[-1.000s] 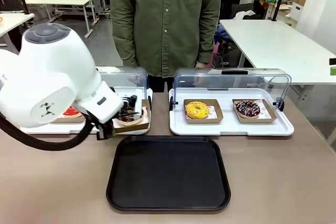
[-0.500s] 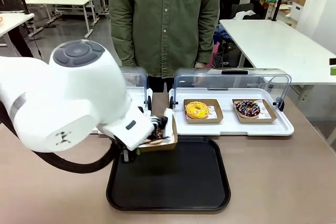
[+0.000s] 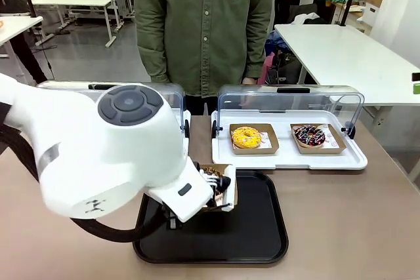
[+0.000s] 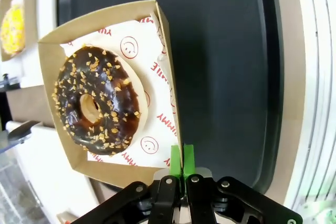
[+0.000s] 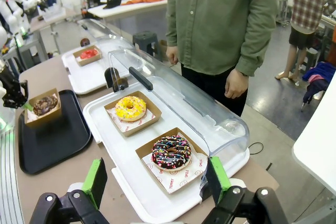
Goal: Move the second donut from the left to the tray.
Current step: Pick up the Paper togo box containing the Donut indicated by the person and place it on the Handle tray.
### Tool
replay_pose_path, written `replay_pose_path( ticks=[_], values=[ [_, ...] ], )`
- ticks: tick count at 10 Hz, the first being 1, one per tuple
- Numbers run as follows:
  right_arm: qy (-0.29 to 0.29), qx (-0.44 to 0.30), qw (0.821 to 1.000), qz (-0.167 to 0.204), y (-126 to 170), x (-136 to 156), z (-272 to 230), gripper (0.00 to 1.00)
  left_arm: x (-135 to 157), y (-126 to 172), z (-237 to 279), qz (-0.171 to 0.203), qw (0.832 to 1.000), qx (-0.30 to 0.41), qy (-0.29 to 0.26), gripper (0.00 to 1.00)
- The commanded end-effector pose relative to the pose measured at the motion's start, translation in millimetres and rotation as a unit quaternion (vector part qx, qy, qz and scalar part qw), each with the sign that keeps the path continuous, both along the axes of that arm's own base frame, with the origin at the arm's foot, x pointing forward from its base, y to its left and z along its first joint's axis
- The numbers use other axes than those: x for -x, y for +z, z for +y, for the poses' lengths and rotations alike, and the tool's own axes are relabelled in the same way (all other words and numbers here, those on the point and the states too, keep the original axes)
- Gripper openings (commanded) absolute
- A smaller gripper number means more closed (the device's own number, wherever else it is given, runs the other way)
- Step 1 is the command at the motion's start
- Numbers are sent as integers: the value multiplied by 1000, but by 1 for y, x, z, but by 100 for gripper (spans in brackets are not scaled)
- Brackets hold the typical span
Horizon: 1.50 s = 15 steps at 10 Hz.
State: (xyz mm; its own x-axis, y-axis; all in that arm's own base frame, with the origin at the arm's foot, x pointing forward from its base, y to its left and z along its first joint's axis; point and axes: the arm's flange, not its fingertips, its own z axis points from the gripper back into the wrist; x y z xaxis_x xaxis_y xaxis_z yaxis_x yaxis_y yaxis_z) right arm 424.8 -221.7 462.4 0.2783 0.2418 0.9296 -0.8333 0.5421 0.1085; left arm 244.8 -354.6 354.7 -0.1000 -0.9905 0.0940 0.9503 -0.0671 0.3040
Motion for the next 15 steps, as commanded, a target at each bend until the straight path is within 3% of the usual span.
replay_pose_path(
  ticks=[1,10,11,12,13,14,15],
  values=[
    [0,-4,1000,-7,2,-1,1,100,-8,-17,-11,-9,1000,5,9,1],
    [0,-4,1000,-7,2,-1,1,100,-26,-53,-32,23,1000,-12,-12,1],
    [0,-4,1000,-7,2,-1,1,100,-26,-51,-31,21,1000,-15,-16,59],
    [0,-4,1000,-7,2,-1,1,100,-25,-47,-30,19,1000,-16,-14,59],
    [0,-4,1000,-7,2,-1,1,100,-24,-42,-28,24,999,-16,-12,100],
    [0,-4,1000,-7,2,-1,1,100,-23,-35,-25,26,999,-17,-6,63],
    [0,-4,1000,-7,2,-1,1,100,-21,-24,-21,22,1000,-16,1,100]
  ],
)
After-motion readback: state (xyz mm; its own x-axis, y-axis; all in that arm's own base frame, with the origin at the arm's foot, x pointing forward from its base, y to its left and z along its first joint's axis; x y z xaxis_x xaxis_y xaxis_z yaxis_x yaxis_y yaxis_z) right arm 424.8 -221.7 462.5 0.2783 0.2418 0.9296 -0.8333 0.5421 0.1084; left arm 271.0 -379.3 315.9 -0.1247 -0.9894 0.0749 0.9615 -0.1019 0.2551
